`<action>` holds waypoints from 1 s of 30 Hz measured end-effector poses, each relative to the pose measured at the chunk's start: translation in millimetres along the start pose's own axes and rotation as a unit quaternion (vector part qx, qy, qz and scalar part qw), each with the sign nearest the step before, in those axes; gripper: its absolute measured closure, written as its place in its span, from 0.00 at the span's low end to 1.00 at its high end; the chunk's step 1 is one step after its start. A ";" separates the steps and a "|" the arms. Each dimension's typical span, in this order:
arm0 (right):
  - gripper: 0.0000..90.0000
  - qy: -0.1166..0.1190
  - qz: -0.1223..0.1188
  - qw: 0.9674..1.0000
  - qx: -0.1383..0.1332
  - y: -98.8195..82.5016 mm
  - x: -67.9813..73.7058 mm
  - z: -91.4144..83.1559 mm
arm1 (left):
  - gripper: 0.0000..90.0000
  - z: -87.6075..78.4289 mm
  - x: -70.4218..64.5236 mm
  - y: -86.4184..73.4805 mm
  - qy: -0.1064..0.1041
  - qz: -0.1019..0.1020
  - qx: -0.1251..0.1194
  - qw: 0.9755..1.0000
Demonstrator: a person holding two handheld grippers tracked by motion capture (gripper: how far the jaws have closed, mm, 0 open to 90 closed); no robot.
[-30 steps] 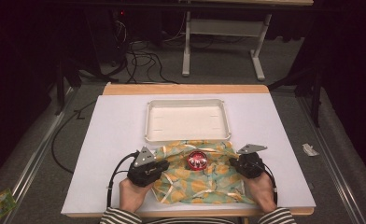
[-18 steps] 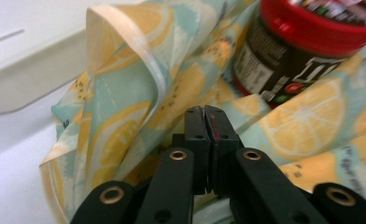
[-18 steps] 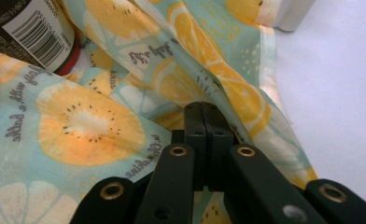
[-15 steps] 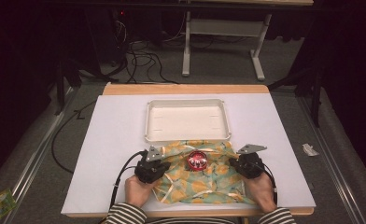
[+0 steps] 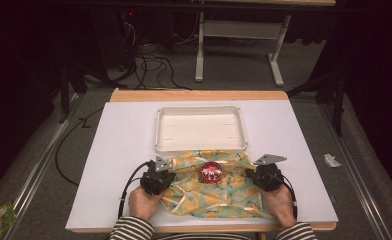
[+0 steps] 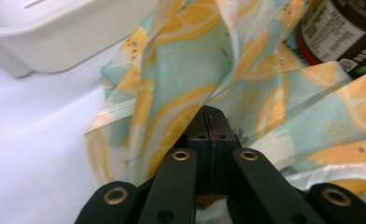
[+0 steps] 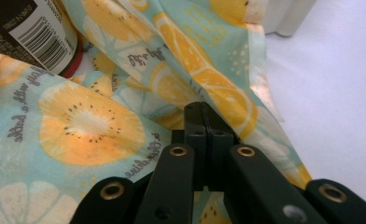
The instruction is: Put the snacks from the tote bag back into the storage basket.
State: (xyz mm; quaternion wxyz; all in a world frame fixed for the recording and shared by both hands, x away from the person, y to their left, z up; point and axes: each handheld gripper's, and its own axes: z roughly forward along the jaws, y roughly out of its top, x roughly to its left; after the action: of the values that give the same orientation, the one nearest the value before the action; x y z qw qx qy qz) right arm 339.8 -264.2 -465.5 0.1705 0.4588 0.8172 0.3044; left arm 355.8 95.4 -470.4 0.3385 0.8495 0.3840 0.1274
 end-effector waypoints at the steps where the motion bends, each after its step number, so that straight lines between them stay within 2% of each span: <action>1: 1.00 -0.003 0.000 1.000 -0.002 -0.1 -0.2 -0.3 | 1.00 -0.5 1.0 -0.4 0.002 0.000 0.001 1.000; 8: 1.00 -0.012 0.006 1.000 -0.002 -2.6 -5.2 -2.7 | 1.00 -3.5 9.5 -5.8 0.009 -0.017 -0.002 1.000; 21: 1.00 -0.020 0.017 1.000 0.005 -7.8 -13.0 -5.0 | 1.00 -6.5 15.9 -9.7 0.016 -0.027 -0.006 0.999; 30: 1.00 -0.009 0.034 0.999 -0.002 -14.6 -17.5 -7.3 | 1.00 -6.2 22.2 -11.5 0.015 -0.040 -0.015 0.999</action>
State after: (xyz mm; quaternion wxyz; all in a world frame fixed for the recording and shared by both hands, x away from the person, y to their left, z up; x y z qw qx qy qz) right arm 335.5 -287.3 -469.5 0.1686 0.4891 0.7987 0.3073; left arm 361.3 120.3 -474.5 0.3499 0.8267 0.4204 0.1319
